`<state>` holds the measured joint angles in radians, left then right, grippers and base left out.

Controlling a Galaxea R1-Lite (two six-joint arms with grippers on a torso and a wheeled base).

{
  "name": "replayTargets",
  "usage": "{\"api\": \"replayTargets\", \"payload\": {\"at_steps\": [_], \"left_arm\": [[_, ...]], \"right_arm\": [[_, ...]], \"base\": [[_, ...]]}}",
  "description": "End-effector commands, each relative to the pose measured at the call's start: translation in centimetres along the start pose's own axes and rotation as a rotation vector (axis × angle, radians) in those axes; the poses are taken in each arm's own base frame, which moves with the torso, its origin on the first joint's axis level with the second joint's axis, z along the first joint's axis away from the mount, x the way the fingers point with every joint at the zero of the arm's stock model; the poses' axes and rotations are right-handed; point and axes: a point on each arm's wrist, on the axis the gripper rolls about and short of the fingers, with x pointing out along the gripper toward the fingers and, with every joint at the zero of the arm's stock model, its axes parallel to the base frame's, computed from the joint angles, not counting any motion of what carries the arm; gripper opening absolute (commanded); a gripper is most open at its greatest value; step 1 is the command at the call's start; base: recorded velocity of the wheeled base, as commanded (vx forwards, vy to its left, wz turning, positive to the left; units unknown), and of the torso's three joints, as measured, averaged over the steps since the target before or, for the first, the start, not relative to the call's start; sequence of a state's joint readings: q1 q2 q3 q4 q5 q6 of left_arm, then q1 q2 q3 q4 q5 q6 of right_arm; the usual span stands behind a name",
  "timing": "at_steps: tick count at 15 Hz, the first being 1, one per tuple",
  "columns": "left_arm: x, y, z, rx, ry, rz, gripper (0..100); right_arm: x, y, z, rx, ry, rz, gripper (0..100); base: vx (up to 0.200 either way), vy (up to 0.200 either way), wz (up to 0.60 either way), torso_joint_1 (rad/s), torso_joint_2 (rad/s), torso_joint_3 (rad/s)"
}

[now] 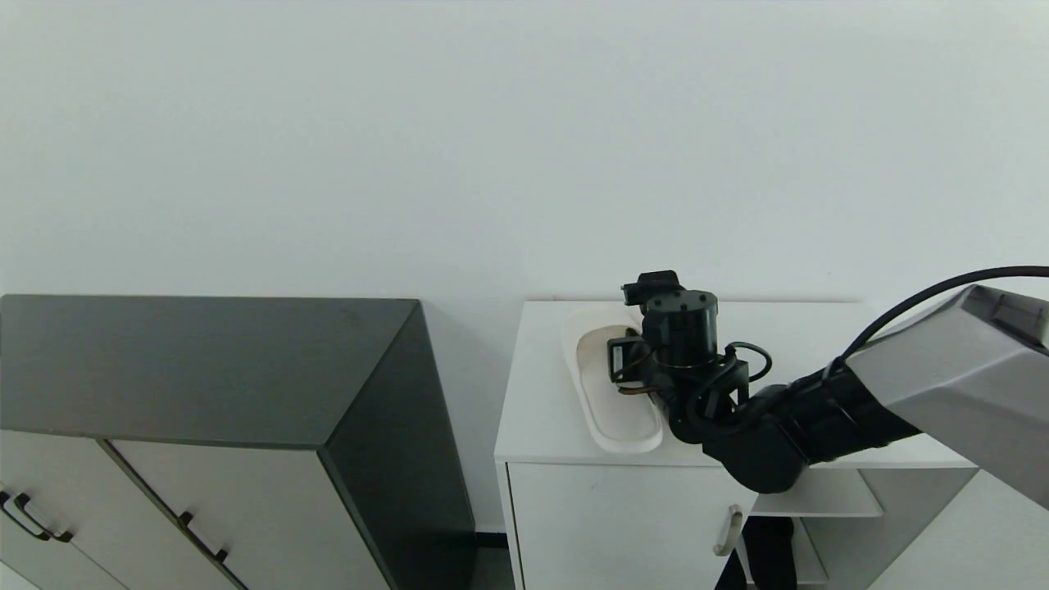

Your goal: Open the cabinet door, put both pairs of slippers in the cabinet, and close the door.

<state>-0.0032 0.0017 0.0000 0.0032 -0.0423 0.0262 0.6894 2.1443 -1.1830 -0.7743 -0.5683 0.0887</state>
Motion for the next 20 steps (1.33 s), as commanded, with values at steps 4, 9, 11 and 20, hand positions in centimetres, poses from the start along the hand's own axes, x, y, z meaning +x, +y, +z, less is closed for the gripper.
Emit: {"api": "replayTargets", "payload": {"at_steps": [4,9,11,20], "left_arm": [[0.0,0.0,0.0,0.000,0.000,0.000,0],[0.0,0.0,0.0,0.000,0.000,0.001,0],[0.0,0.0,0.0,0.000,0.000,0.001,0],[0.0,0.0,0.0,0.000,0.000,0.000,0]], "right_arm": [[-6.9,-1.3,-0.1,-0.016,0.053,0.078,0],[-10.3,-1.6,-0.4,-0.030,0.093,0.254,0],[-10.3,-1.6,-0.7,-0.037,0.102,0.256,0],[-10.0,-1.6,-1.3,-0.047,0.118,0.240,0]], "base": [[0.000,0.000,0.00,0.000,0.00,0.000],[0.000,0.000,0.00,0.000,0.00,0.000],[0.000,0.000,0.00,0.000,0.00,0.000],[-0.067,0.000,0.00,0.002,0.00,0.000]]}}
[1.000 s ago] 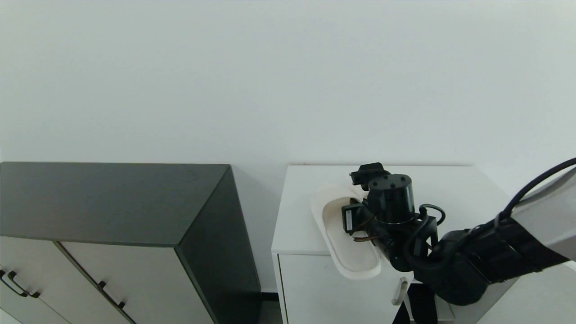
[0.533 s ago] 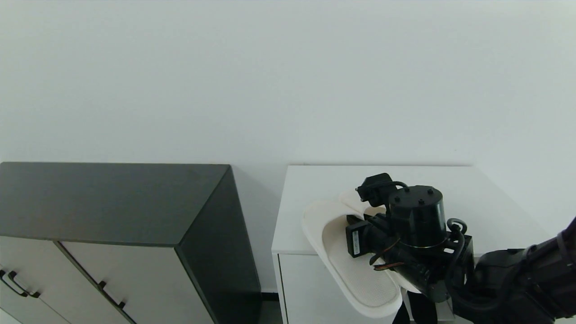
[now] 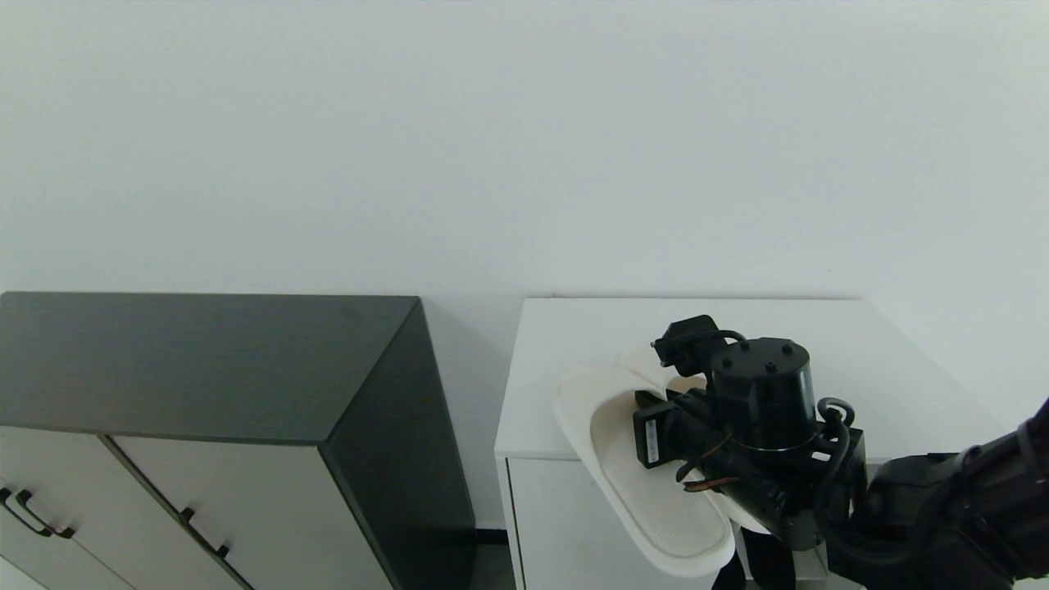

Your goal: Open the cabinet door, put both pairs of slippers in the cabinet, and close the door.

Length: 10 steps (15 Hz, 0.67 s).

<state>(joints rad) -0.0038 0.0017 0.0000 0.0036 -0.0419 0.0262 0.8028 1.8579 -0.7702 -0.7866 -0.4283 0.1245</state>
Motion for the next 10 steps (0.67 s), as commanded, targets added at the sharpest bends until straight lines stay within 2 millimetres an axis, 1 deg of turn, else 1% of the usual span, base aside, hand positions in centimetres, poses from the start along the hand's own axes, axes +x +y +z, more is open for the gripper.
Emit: {"api": "replayTargets", "payload": {"at_steps": [1,9,10], "left_arm": [[0.00,0.00,0.01,0.000,-0.001,0.001,0],[0.00,0.00,0.01,0.000,-0.001,0.001,0],[0.00,0.00,0.01,0.000,-0.001,0.001,0]], "right_arm": [[0.14,0.07,-0.22,-0.005,0.006,-0.001,0],[0.35,0.08,-0.47,-0.010,0.015,-0.004,0],[0.59,-0.06,-0.66,-0.011,0.020,-0.010,0]], "base": [[-0.200,0.000,0.00,0.017,0.01,-0.002],[-0.200,0.000,0.00,-0.002,0.00,0.004],[0.000,0.000,0.00,0.000,0.00,0.000]]}}
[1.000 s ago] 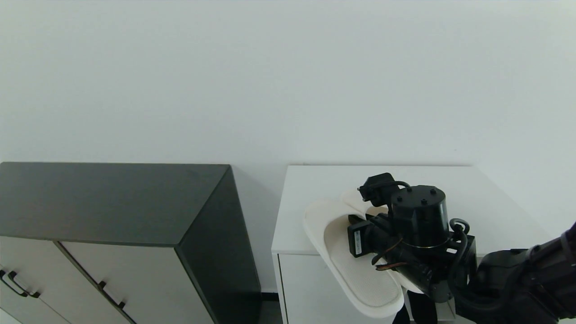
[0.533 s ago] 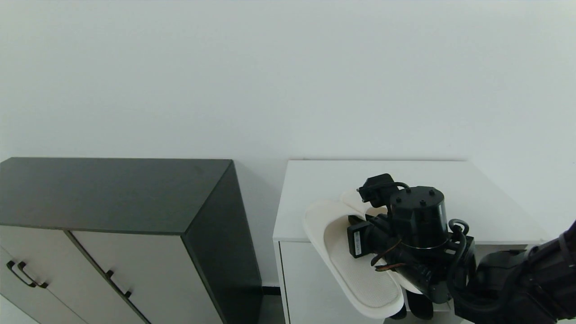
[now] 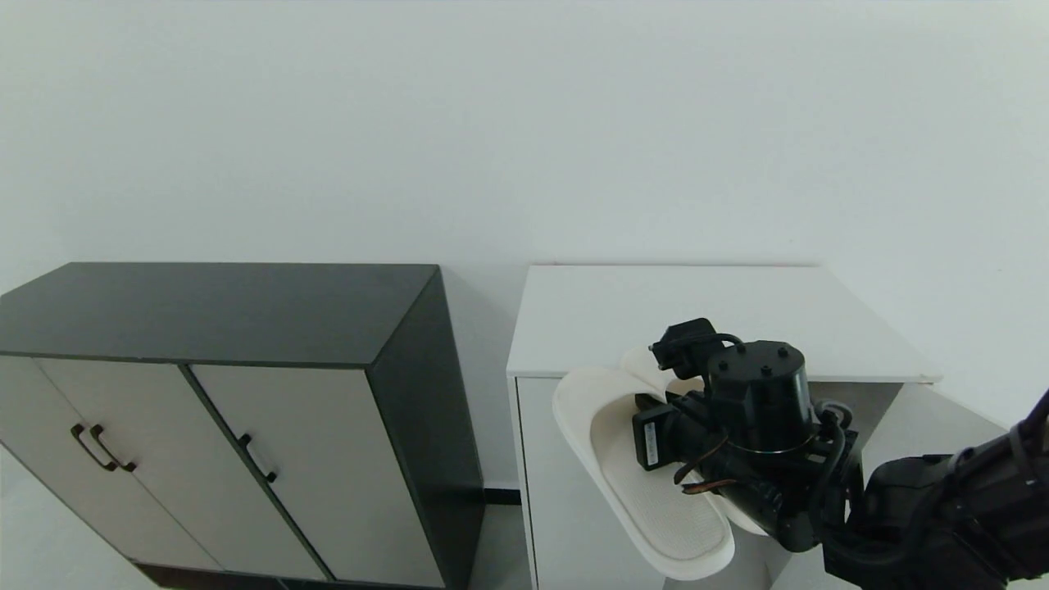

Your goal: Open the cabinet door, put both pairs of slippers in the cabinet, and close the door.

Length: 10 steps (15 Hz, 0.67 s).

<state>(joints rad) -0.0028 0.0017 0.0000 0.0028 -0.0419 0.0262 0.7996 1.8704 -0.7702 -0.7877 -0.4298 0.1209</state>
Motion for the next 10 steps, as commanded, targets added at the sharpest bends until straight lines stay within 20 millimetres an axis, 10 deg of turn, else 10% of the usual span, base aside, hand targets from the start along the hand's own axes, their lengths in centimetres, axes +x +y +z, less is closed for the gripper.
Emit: {"api": "replayTargets", "payload": {"at_steps": [1,10], "left_arm": [[0.00,0.00,0.00,0.000,0.000,0.000,0],[0.00,0.00,0.00,0.000,0.000,-0.001,0]], "right_arm": [[0.43,-0.09,-0.40,-0.004,0.013,-0.008,0],[1.14,0.04,-0.62,0.004,-0.004,-0.010,0]], "base": [[0.000,0.000,0.00,0.000,0.00,0.000],[0.000,0.000,0.00,0.000,0.00,0.000]]}}
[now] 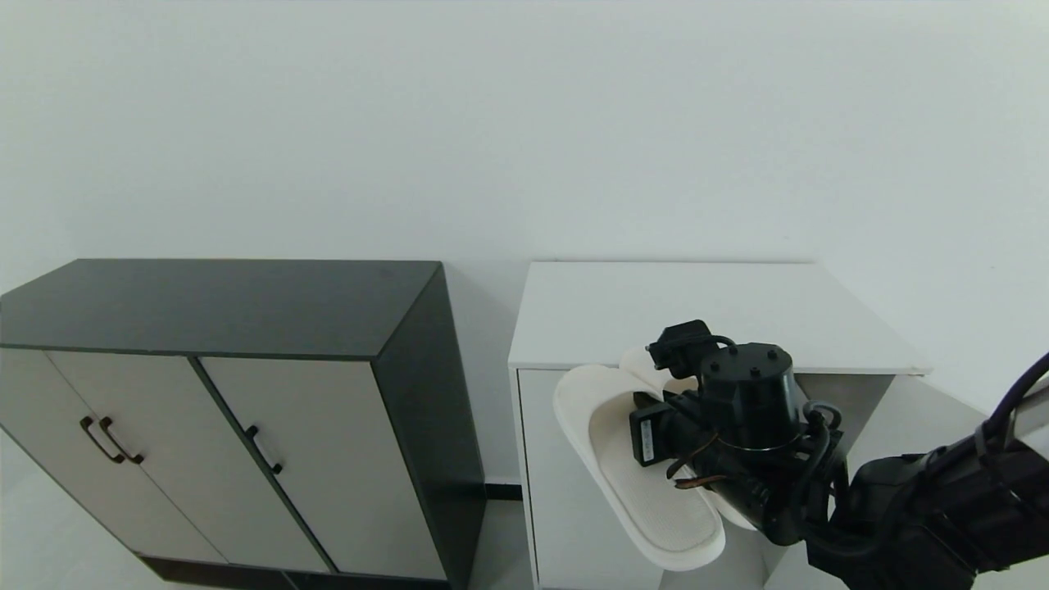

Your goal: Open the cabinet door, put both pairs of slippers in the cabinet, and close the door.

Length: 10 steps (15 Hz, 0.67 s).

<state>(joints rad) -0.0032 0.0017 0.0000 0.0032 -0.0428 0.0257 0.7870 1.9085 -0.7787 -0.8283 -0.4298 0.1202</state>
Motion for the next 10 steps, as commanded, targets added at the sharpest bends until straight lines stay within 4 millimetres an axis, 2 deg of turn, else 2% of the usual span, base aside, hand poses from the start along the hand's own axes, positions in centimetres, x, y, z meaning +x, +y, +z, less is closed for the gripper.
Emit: {"api": "replayTargets", "payload": {"at_steps": [1,4,10], "left_arm": [[0.00,0.00,0.00,0.000,0.000,0.000,0],[0.00,0.00,0.00,0.002,0.000,0.000,0],[0.00,0.00,0.00,0.002,0.000,0.000,0]], "right_arm": [[0.13,0.09,-0.21,-0.004,0.006,0.001,0],[0.13,0.09,-0.21,-0.004,0.006,0.001,0],[0.11,0.07,-0.28,-0.004,0.008,0.001,0]], "base": [[0.000,0.000,0.00,0.000,0.00,0.000],[0.000,0.000,0.00,0.000,0.00,0.000],[0.000,-0.200,0.00,0.004,0.00,0.004]]}}
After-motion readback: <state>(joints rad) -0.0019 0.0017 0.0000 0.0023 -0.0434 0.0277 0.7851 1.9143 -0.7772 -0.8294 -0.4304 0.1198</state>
